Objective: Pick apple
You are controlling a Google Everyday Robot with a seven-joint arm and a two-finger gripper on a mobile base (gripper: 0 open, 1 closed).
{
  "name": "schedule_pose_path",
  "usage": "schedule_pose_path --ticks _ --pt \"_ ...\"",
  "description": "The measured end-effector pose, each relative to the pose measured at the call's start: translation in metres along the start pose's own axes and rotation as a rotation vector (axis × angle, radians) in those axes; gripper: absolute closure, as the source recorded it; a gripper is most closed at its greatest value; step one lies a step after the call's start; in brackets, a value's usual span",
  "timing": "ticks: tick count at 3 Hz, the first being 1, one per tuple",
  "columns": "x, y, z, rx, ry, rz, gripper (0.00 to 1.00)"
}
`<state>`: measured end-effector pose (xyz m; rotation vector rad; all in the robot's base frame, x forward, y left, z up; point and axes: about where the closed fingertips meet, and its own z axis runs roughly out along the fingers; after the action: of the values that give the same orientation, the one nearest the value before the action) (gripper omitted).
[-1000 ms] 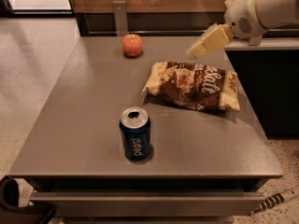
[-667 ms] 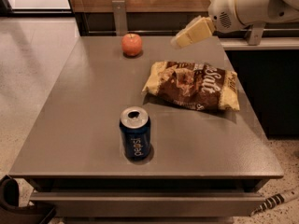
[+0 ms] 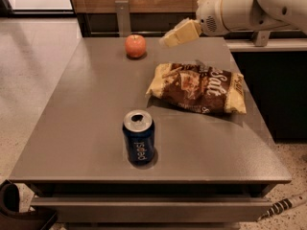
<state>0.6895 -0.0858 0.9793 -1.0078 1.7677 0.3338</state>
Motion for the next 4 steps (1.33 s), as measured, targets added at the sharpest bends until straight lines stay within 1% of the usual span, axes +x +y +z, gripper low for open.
schedule_pose_path --ticks 1,2,3,4 --pt "0.005 -0.001 0.020 -0.011 -0.019 0.029 0.00" --pt "0.011 0.001 0.063 -0.037 -0.059 0.072 0.00" --pt "0.019 0.012 0.125 -0.070 -0.089 0.125 0.00" --pt "0.025 0.019 0.161 -0.090 -0.105 0.156 0.00"
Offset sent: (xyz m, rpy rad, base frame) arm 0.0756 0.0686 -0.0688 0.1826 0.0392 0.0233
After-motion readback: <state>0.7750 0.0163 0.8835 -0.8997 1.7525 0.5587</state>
